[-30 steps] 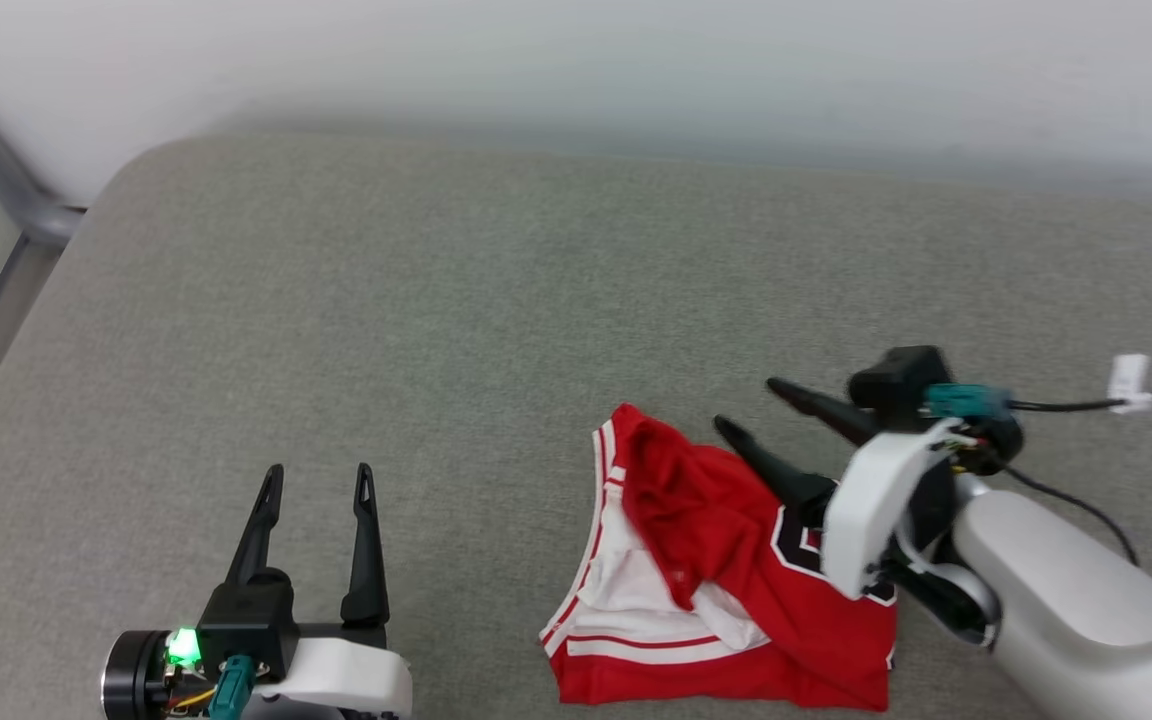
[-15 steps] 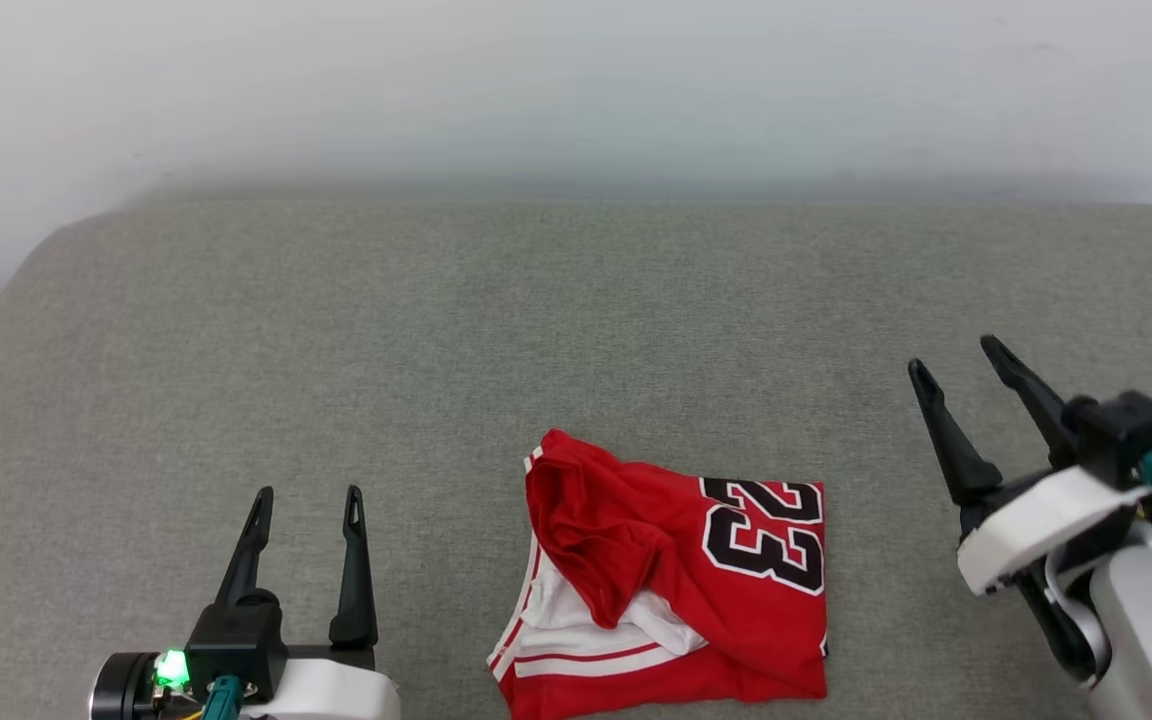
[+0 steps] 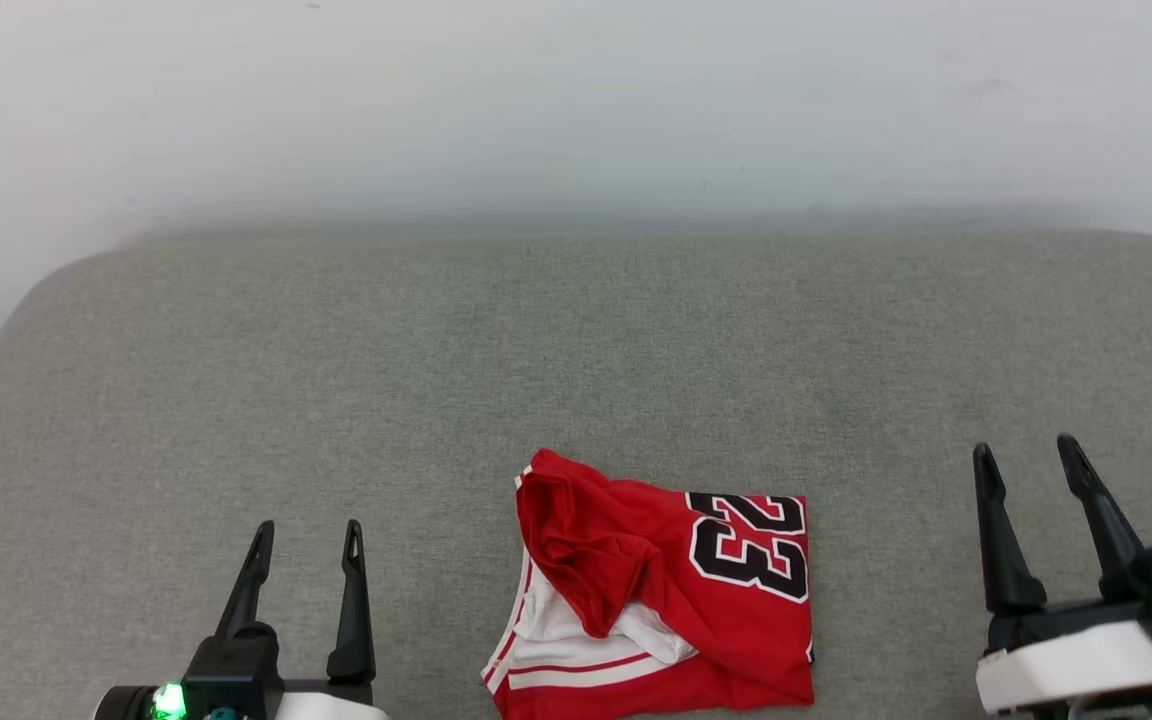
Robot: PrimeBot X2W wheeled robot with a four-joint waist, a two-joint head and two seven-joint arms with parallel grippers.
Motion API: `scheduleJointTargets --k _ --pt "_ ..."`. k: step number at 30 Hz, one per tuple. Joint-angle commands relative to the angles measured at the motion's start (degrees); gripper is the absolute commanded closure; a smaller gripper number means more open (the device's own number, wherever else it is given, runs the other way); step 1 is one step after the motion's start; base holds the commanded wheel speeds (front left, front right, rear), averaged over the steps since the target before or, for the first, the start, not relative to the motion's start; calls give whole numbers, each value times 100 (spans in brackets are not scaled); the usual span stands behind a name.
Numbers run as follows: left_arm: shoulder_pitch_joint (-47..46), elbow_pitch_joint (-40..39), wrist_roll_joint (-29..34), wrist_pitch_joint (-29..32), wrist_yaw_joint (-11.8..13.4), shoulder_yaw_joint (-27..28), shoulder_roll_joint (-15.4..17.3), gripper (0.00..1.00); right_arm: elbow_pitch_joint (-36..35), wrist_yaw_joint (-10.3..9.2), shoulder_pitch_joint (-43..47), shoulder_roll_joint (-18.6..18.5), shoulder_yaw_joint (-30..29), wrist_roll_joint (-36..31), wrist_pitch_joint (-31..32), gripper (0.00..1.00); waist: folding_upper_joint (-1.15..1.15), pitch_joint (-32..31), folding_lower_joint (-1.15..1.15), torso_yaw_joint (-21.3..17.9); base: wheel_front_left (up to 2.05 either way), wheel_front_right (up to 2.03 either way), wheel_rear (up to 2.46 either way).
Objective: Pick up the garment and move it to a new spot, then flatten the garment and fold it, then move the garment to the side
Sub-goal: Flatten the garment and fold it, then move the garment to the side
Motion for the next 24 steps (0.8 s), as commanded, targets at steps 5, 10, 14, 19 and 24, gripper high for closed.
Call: scheduleJointTargets --k 5,10,14,19,24 --pt "193 -72 -32 -27 -33 56 13 0 -369 -7 589 224 -114 -129 -15 0 0 -88 1 82 0 0 0" --pt "283 -83 -36 -27 -38 85 6 0 -467 -7 905 305 -134 -184 -15 0 0 -136 1 141 0 0 0" --pt "311 -81 -32 -27 -48 87 0 0 -504 -6 1063 337 -129 -200 -15 0 0 -161 1 171 0 0 0" --pt "334 -72 -14 -27 -38 65 -12 0 -495 -6 1138 359 -117 -229 -15 0 0 -164 1 175 0 0 0" --pt "330 -65 10 -27 -50 40 -19 0 -456 -6 1117 370 -115 -258 -15 0 0 -153 1 165 0 0 0"
